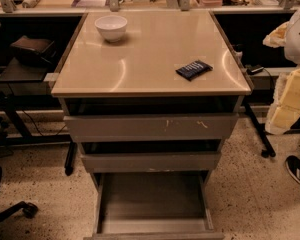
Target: Place rxbar blueberry into bottom drawer
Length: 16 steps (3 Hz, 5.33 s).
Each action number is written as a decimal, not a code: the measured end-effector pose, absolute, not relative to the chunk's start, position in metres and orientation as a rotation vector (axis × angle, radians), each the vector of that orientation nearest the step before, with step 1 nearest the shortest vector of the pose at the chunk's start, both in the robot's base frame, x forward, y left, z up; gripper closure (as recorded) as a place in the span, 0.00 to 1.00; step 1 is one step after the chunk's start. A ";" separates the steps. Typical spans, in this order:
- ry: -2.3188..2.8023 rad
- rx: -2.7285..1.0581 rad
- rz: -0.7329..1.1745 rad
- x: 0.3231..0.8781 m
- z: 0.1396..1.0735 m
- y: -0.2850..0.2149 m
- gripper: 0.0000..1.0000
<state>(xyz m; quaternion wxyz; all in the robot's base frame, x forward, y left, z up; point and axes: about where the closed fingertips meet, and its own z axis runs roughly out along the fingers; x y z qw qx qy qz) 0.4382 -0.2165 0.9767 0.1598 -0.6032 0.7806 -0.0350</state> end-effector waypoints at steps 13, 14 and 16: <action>1.938 -0.762 0.530 0.711 0.916 -0.191 0.00; 1.955 -0.714 0.552 0.712 0.887 -0.180 0.00; 1.968 -0.702 0.594 0.708 0.867 -0.171 0.00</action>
Offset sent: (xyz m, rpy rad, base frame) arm 0.2343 -0.0127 0.0412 0.3929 -0.2426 0.1876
